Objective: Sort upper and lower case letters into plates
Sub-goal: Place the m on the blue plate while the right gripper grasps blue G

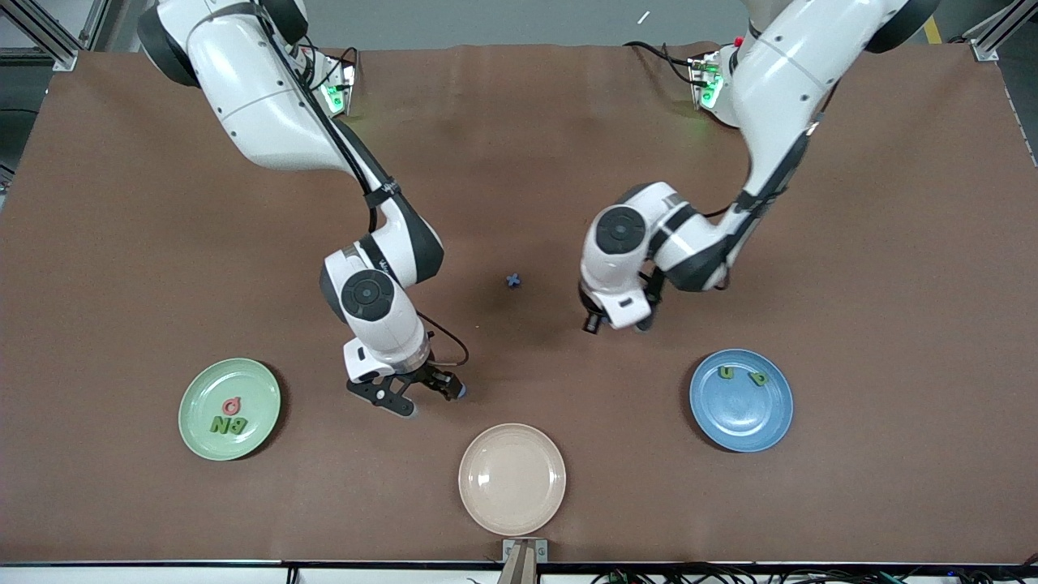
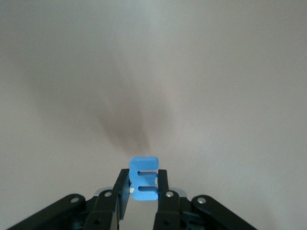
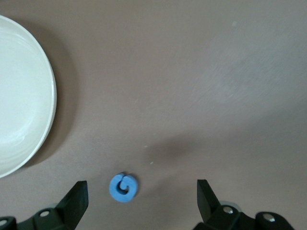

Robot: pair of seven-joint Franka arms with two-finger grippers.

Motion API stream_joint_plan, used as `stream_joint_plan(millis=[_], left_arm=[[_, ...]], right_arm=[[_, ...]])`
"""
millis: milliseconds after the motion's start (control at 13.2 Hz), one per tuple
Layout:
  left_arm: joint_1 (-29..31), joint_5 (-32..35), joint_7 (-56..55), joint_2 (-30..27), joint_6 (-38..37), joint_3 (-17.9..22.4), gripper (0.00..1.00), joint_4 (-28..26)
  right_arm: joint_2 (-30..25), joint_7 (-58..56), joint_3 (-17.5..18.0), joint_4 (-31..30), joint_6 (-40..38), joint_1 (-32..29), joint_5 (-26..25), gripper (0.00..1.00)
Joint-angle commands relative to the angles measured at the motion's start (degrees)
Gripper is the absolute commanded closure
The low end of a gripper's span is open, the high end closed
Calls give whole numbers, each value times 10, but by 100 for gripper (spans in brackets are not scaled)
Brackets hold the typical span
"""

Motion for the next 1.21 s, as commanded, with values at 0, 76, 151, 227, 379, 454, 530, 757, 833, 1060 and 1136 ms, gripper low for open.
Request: stream_joint_plan(millis=[0,76,151,227,379,454,530,757,833,1060,1136], left_arm=[[52,7,102,-31,-17,-3,100,-17],[81,7,153,-30,-21,-3,99,-18],[105,7,198,-28,-30,-3,99,-19],[127,8,237,-26,-37,-1,98,-18],[177,8,311,-22,-37,0,96,-18],[193,10,341,-15,-37,1,93,-15],[204,13,359,-8,-36,1,87,-9],[209,13,370,-1,-37,1,3,-4],[204,13,365,-5,-37,-3,0,-5],[180,-1,321,-8,-49,-45,0,-3],[169,-2,299,-6,-49,-63,0,-3]], right_arm=[[52,57,-6,58,5,20,-2,0],[64,74,-7,69,5,27,-2,0],[72,84,-8,75,5,35,-3,0],[74,85,-11,75,5,37,-3,1],[80,90,-13,75,6,44,-3,5],[82,91,-14,75,6,45,-4,10],[82,89,-18,75,5,45,-8,16],[85,88,-20,75,4,45,-18,59],[86,88,-20,75,5,45,-19,73],[85,86,-20,75,-1,43,-18,96],[79,82,-20,76,-9,37,-18,97]])
